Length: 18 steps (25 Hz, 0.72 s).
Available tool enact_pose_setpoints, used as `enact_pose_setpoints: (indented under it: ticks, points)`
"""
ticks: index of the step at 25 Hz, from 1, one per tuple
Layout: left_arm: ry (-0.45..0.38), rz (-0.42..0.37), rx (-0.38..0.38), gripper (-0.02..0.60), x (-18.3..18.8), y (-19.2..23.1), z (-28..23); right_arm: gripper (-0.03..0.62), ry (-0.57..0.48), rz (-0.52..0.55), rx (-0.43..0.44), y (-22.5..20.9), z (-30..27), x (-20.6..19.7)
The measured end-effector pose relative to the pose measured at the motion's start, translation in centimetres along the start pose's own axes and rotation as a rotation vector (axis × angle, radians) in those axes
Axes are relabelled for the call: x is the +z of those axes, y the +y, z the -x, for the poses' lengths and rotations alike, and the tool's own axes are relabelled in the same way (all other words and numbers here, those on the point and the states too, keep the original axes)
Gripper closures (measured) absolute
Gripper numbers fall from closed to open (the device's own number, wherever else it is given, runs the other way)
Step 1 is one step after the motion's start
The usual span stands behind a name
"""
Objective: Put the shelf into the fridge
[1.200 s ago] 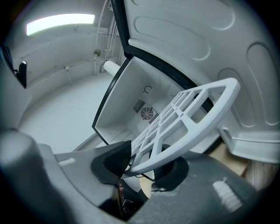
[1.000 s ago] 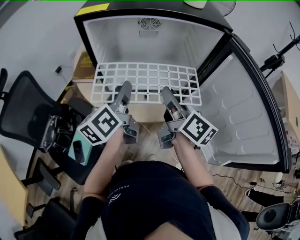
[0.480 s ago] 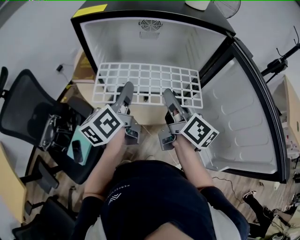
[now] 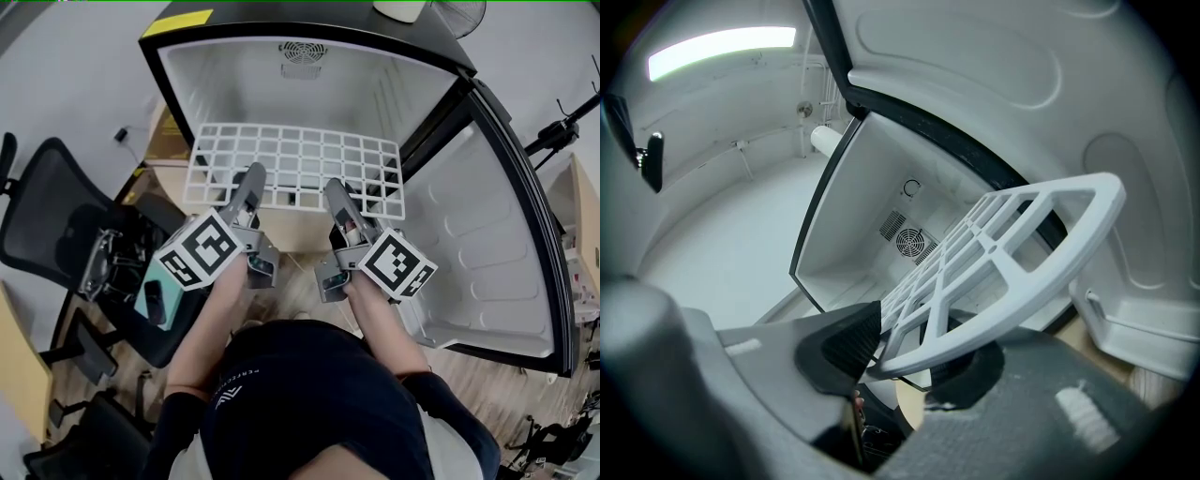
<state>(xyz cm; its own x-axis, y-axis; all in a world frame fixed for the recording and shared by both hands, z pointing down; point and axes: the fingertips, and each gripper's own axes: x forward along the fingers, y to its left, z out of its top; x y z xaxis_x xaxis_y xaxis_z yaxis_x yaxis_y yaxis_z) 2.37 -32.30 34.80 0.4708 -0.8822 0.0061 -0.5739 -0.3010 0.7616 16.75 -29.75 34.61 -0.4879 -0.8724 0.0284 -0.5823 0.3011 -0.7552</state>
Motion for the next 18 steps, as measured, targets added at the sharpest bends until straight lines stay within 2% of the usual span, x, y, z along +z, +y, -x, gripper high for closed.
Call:
enact_pose_setpoints:
  ticks: [11,18]
  points:
    - [-0.009,-0.001,-0.004,0.451,-0.18,0.04,0.17,0.462,-0.008,0.002,-0.007,-0.11,0.1,-0.1]
    - [-0.004,0.027,-0.011,0.451,-0.37,0.54,-0.07,0.467,-0.01,0.015,-0.014,-0.16,0.01,-0.18]
